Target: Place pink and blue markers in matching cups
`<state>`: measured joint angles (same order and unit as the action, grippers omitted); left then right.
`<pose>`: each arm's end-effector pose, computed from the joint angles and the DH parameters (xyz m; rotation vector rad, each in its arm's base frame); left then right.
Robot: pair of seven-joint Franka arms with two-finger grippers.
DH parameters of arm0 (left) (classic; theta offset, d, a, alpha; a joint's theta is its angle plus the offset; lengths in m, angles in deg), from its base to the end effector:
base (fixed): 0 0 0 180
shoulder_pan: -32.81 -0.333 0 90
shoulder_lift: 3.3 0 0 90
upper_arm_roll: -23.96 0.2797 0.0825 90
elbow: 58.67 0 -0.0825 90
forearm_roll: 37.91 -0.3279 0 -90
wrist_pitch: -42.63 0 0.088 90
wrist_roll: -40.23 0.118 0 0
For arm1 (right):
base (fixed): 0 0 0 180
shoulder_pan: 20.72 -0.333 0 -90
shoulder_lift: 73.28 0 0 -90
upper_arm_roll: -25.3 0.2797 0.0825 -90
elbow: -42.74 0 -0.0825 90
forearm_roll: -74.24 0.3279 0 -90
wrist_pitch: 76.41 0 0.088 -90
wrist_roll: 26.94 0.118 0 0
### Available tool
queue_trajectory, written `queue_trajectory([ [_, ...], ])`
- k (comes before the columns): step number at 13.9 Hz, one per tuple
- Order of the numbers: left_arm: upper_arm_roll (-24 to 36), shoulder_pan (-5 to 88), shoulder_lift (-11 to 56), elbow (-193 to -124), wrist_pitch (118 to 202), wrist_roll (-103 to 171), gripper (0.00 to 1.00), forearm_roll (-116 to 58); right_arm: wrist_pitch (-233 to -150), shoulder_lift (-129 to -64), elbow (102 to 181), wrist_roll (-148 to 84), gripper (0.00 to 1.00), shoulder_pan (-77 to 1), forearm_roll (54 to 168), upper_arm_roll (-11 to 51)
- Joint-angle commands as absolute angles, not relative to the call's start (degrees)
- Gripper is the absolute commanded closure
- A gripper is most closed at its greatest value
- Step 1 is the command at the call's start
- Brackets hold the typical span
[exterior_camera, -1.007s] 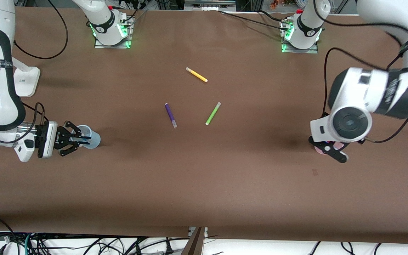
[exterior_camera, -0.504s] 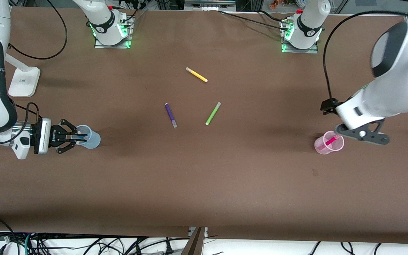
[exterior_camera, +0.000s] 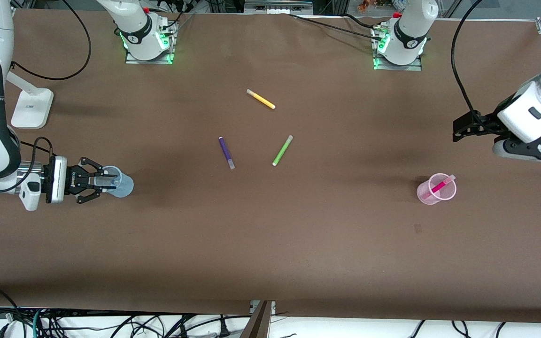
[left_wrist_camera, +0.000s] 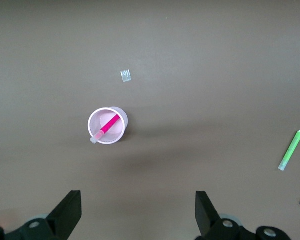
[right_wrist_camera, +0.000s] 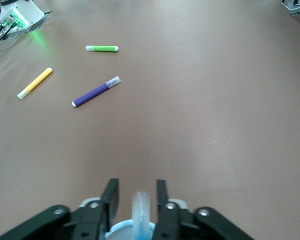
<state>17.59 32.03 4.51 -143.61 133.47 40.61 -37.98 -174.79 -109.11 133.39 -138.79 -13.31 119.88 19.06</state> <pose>0.5329 -0.0483 0.5451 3.1246 -0.1618 -0.0518 0.5854 -0.0581 0.2595 -1.8254 -1.5320 -0.4935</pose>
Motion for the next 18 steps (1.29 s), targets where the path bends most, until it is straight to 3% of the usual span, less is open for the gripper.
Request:
queue_trajectory([
  [1, 18.77, 32.9, -1.9, -151.93, 137.29, 42.59, 0.0, -36.77, -173.53, -108.7, 132.39, -136.38, 0.0, -11.93, 121.35, 19.85],
  [7, 18.95, 29.75, -1.81, -151.13, 137.55, 45.85, 0.0, -32.75, -165.46, -108.53, 120.72, -108.98, 0.0, -11.84, 116.79, 19.77],
  [11, 18.86, 29.29, -1.81, -151.57, 138.6, 47.88, 0.0, -32.72, -159.4, -107.91, 111.5, -87.81, 0.0, -12.72, 107.58, 20.2],
  [15, 18.33, 29.29, -2.07, -152.01, 139.21, 47.88, 0.0, -35.1, -158.76, -102.04, 110.5, -69.26, 0.0, -16.76, 94.4, 20.99],
  [18, 18.33, 29.29, -2.16, -152.1, 139.22, 47.88, 0.0, -35.1, -156.39, -96.95, 112.95, -52.31, 0.0, -18.17, 84.56, 25.11],
])
